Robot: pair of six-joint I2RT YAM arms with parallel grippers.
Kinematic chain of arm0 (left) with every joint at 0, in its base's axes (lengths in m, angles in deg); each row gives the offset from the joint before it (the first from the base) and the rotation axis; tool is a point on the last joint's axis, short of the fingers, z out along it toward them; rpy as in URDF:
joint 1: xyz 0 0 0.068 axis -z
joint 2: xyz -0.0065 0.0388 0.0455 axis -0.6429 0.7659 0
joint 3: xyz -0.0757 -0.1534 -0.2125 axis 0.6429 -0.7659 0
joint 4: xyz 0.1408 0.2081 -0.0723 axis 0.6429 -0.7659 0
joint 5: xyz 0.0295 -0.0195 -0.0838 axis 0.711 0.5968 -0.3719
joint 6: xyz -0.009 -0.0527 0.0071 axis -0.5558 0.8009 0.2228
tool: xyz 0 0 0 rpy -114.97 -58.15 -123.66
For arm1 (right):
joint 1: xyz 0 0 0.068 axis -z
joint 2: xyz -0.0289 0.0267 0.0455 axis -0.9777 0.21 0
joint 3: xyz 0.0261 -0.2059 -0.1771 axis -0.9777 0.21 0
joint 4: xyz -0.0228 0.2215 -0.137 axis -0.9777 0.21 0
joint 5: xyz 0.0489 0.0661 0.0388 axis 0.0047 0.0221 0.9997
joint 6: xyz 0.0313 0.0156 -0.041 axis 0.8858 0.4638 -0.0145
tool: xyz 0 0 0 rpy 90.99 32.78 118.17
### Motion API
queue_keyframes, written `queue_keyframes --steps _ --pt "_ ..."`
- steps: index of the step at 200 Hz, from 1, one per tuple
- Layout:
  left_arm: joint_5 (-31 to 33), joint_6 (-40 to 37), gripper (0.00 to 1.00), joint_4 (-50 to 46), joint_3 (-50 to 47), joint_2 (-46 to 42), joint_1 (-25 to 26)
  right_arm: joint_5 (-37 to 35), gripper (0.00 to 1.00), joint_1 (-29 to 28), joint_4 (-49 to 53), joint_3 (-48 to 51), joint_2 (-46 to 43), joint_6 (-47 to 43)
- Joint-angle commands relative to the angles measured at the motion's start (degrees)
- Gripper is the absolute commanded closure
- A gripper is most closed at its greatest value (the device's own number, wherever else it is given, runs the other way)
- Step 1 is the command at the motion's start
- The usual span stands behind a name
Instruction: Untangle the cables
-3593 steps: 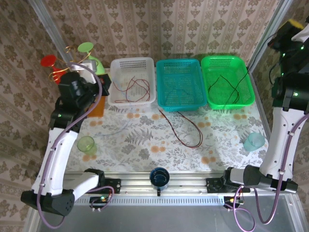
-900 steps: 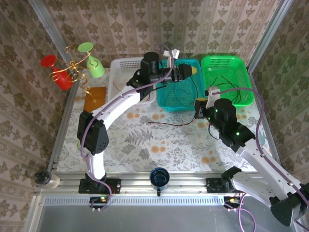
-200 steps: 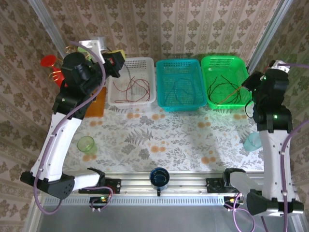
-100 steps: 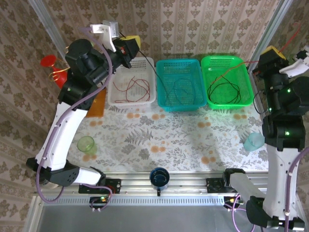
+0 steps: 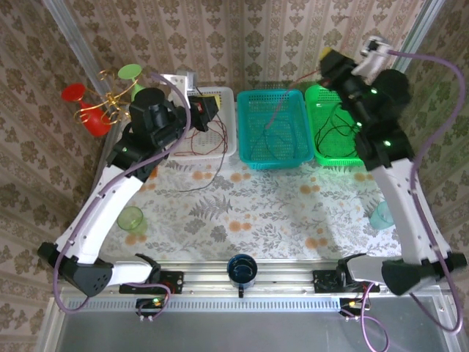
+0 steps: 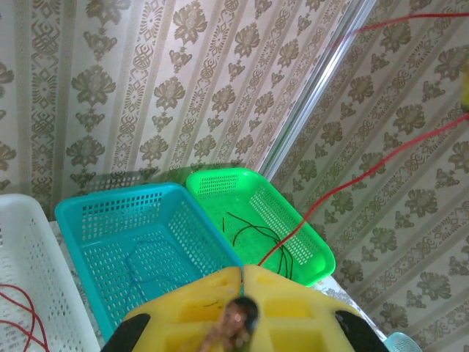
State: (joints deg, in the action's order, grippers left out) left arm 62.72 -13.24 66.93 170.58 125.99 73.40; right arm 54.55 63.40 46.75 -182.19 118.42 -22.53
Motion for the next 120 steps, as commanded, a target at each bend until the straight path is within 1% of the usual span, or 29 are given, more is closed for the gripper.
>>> queue_keyframes --steps 1,26,54,83,98,120 --pt "1.69 2.8 1.0 4.3 -2.51 -3.5 0.45 -1.22 1.0 -4.14 -2.49 -3.87 8.41 -3.97" --pt "1.7 4.58 1.0 5.6 -5.24 -4.37 0.48 -1.15 1.0 -8.05 -2.11 -11.29 18.43 -5.27" --pt "2.13 5.25 1.0 6.13 -7.27 -5.32 0.54 -1.55 1.0 -11.58 3.17 -21.39 30.85 -8.26" --pt "1.79 6.8 1.0 7.21 -8.4 -5.32 0.71 -3.4 1.0 -14.22 11.73 -33.16 43.99 -10.21" --pt "1.61 8.33 1.0 9.22 -9.78 -5.32 1.21 -2.79 1.0 -14.89 16.74 -40.19 50.55 -10.34" --pt "1.87 8.54 1.0 9.21 -10.56 -5.23 1.91 -1.02 1.0 -15.65 24.36 -50.21 59.95 -9.91"
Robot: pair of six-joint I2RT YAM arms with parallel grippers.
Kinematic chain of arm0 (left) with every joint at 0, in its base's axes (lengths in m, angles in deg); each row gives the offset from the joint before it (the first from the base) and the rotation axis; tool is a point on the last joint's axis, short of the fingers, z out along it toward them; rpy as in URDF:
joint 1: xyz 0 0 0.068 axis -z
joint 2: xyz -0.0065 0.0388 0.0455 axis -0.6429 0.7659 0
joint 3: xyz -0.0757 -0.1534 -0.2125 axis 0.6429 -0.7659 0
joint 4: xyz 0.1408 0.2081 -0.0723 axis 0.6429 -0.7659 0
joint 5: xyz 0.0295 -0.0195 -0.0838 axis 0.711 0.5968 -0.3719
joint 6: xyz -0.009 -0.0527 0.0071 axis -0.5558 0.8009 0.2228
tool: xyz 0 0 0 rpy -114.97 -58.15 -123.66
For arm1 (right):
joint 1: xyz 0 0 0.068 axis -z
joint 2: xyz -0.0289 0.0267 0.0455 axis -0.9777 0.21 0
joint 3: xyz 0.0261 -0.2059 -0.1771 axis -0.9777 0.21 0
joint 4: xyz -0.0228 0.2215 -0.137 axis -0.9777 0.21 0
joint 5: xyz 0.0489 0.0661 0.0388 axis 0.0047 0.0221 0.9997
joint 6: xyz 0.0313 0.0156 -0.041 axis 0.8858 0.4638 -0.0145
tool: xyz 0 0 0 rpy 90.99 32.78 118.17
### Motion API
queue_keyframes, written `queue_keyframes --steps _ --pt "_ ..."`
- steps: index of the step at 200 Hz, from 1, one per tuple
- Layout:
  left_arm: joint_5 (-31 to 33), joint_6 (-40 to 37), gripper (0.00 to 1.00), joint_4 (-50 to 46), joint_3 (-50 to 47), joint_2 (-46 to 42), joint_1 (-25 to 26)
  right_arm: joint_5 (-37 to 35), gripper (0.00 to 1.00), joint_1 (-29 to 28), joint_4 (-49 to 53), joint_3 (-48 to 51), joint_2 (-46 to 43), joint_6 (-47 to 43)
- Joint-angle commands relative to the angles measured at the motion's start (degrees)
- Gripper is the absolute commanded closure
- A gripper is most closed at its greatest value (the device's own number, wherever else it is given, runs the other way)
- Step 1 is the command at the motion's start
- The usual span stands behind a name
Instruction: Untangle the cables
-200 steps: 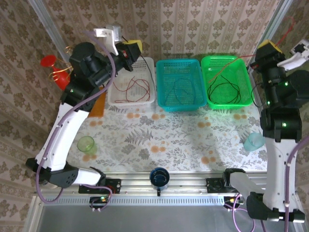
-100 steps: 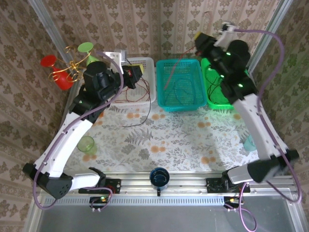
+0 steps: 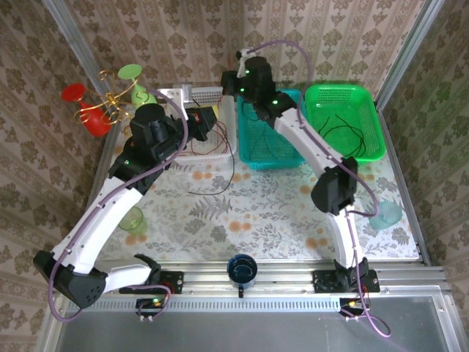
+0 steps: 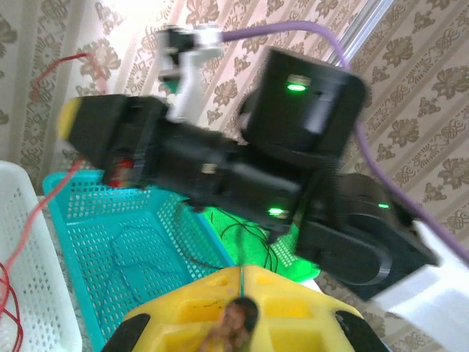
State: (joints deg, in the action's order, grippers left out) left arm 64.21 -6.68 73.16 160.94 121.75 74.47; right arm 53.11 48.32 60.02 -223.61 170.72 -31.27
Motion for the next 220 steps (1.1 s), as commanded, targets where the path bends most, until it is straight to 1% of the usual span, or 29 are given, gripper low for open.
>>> queue_keyframes --steps 1,23,47,56,67,80,86,104,132,143,157,170,183,220 --pt "0.38 1.98 1.0 2.98 -0.94 -1.03 0.86 0.49 1.0 -0.58 11.45 -9.18 8.04 -1.13" --pt "0.96 1.55 1.0 2.3 -1.16 -1.56 0.87 3.0 1.0 -1.19 18.9 -16.72 14.7 -1.0" --pt "1.3 1.38 1.0 2.27 -1.07 -1.72 0.87 5.45 1.0 -1.77 21.27 -16.94 17.31 -1.54" --pt "1.18 1.41 1.0 2.19 -0.97 -1.69 0.87 6.27 0.93 -1.82 21.93 -16.88 17.8 -1.69" --pt "1.09 1.45 1.0 2.18 -1.04 -1.61 0.87 7.08 0.8 -1.85 22.71 -16.94 18.17 -1.72" --pt "1.09 1.55 1.0 2.3 -1.22 -1.69 0.87 7.79 0.68 -1.82 23.27 -16.92 18.03 -2.09" --pt "1.05 1.59 1.0 2.23 -1.23 -1.69 0.87 7.92 0.61 -1.82 23.51 -17.03 17.88 -2.49" --pt "1.15 1.52 1.0 2.01 -1.36 -1.91 0.87 7.69 0.44 -1.73 23.8 -17.08 16.51 -3.5" --pt "1.27 1.49 1.0 1.7 -1.23 -2.19 0.87 5.33 0.23 -1.14 24.9 -17.05 13.5 -5.07" --pt "1.27 1.5 1.0 1.7 -1.23 -2.22 0.87 4.95 0.18 -0.7 25.31 -17.1 12.47 -5.42" --pt "1.13 1.58 1.0 1.66 -1.14 -2.22 0.87 4.69 0.07 -0.09 26.0 -17.07 11.05 -5.49" --pt "1.0 1.45 1.0 1.66 -0.97 -2.21 0.96 5.08 0.01 0.59 26.1 -17.1 9.83 -5.55" --pt "1.0 1.45 1.0 1.66 -0.88 -2.13 0.96 6.8 0.0 1.39 25.74 -17.13 8.6 -4.89" --pt "0.87 1.17 1.0 1.75 -0.71 -1.8 0.96 16.57 0.0 3.36 22.39 -17.56 7.36 0.31"
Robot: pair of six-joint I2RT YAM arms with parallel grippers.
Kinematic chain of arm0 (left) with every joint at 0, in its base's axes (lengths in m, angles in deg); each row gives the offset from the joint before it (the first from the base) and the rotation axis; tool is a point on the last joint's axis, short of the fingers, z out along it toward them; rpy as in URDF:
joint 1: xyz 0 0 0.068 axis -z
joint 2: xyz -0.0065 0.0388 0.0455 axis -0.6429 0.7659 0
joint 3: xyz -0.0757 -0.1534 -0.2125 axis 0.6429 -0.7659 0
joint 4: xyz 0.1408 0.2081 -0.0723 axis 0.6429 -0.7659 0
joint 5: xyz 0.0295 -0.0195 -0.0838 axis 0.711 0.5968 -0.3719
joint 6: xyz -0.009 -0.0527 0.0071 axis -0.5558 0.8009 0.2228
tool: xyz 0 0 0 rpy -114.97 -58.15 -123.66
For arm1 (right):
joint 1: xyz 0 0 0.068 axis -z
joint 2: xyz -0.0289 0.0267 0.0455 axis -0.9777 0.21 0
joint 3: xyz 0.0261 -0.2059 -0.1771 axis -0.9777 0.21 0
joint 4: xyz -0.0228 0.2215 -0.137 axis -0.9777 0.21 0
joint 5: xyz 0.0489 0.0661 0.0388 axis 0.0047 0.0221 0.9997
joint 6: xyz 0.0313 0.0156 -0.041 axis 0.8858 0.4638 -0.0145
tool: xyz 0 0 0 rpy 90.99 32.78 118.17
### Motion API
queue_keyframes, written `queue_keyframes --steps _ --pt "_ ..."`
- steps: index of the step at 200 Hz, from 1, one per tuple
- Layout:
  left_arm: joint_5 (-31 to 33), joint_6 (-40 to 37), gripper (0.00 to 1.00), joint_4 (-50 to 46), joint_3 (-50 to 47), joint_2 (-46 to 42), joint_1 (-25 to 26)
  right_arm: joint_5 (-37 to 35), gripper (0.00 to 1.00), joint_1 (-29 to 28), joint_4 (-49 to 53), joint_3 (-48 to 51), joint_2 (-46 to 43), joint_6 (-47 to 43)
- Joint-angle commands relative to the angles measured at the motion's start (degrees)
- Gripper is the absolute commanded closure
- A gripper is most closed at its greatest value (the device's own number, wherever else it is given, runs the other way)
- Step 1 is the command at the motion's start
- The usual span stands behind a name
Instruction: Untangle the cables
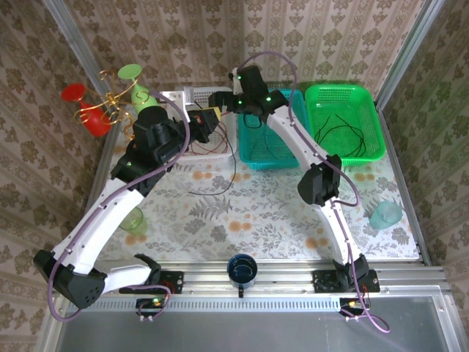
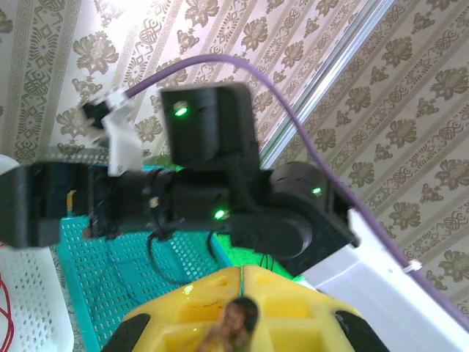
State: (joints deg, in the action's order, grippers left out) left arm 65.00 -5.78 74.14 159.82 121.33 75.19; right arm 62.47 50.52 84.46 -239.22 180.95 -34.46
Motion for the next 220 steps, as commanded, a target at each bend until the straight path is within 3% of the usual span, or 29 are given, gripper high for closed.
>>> queue_keyframes --steps 1,47,108,208,220 --pt "0.06 0.24 1.0 0.76 0.41 -1.37 0.24 7.47 0.0 1.2 -2.11 -1.92 -2.86 3.63" --pt "-0.66 0.08 1.0 0.83 1.3 -0.67 0.29 11.13 0.0 2.32 -7.19 -0.26 -2.57 10.94" --pt "-0.15 -0.48 1.0 0.3 1.82 -0.84 0.24 17.97 0.0 0.63 -14.54 -0.21 8.39 22.24" --pt "-0.31 -0.06 1.0 0.41 1.28 -0.75 0.33 14.06 0.01 -3.31 -5.61 0.37 11.11 17.12" --pt "-0.32 -0.06 1.0 0.41 1.38 -0.66 0.42 10.44 0.0 -3.95 -3.28 0.41 11.52 17.31"
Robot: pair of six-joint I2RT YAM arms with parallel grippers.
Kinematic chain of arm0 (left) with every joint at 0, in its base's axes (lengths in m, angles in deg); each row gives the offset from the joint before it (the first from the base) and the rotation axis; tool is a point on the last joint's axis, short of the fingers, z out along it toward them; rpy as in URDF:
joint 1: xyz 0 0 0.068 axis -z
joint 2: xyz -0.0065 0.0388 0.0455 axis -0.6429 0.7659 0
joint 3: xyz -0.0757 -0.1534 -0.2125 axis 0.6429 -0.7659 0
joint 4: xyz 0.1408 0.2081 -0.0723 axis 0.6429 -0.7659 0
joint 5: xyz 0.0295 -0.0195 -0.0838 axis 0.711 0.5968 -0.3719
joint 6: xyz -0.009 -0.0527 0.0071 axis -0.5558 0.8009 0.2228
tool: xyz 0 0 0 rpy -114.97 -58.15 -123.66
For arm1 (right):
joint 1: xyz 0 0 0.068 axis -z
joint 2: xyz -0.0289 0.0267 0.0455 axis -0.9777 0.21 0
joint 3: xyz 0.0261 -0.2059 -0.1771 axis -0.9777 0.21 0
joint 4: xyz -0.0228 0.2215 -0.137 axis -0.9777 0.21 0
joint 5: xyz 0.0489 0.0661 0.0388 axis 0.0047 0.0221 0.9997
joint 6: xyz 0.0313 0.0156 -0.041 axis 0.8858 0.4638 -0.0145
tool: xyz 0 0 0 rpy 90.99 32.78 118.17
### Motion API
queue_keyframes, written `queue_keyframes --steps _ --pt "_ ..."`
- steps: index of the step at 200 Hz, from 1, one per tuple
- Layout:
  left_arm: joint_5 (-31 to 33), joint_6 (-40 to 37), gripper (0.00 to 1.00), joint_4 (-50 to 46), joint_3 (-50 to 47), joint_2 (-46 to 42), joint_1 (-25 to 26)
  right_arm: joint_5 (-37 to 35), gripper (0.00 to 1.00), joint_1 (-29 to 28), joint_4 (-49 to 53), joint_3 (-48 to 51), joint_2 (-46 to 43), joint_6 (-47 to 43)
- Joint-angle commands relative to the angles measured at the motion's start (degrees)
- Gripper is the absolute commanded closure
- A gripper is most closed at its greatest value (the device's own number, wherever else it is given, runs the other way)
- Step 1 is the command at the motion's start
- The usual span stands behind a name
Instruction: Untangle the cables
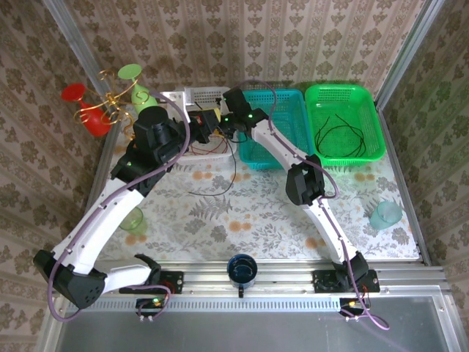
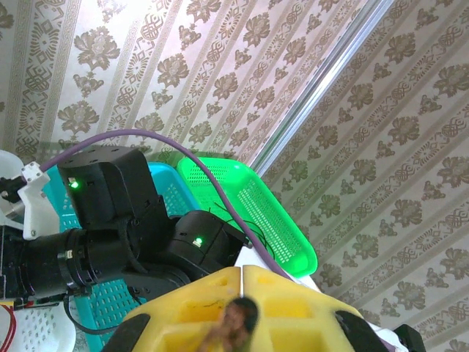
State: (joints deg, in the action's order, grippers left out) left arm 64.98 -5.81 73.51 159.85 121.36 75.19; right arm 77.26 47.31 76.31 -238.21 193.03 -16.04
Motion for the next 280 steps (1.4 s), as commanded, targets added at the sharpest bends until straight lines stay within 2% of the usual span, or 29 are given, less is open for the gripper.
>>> queue_keyframes --steps 1,27,75,117,169,190,221,237,259,280 --pt "-0.34 -0.04 1.0 1.05 1.31 -0.68 0.42 -4.66 0.0 -0.77 5.07 -0.6 -0.55 -1.08" --pt "-0.47 -0.19 1.0 0.9 1.56 -0.51 0.5 -6.74 0.0 -1.51 7.96 -1.34 1.12 -2.36" --pt "-0.11 0.05 1.0 0.79 0.92 -1.12 0.86 -6.39 0.0 -1.06 5.4 -1.72 -1.69 -2.64" --pt "0.19 -0.98 1.0 0.22 2.51 -0.96 1.03 -4.5 0.0 0.89 3.15 -2.39 -9.13 -1.96" --pt "-1.16 -2.79 1.0 -0.36 10.95 3.75 2.46 -7.72 0.0 5.12 9.04 0.23 -19.1 -5.64" --pt "-3.36 -3.76 1.0 -1.85 18.23 8.04 3.25 -11.17 0.0 7.91 8.22 11.11 -27.85 -5.9" --pt "-5.14 -5.83 1.0 -4.2 30.7 14.68 4.54 -14.23 0.0 12.99 -5.54 41.06 -47.0 -3.32" --pt "-6.54 -6.36 1.0 -4.37 37.21 18.99 4.9 -15.99 0.0 15.97 -8.84 53.36 -55.97 -3.11" --pt "-9.32 -6.17 1.0 -1.0 44.01 24.49 5.5 -16.94 0.0 20.43 -9.77 65.7 -66.33 -2.87" --pt "-10.51 -5.66 1.0 5.6 48.39 29.39 6.83 -20.17 0.0 24.41 -9.09 73.46 -75.34 -3.59"
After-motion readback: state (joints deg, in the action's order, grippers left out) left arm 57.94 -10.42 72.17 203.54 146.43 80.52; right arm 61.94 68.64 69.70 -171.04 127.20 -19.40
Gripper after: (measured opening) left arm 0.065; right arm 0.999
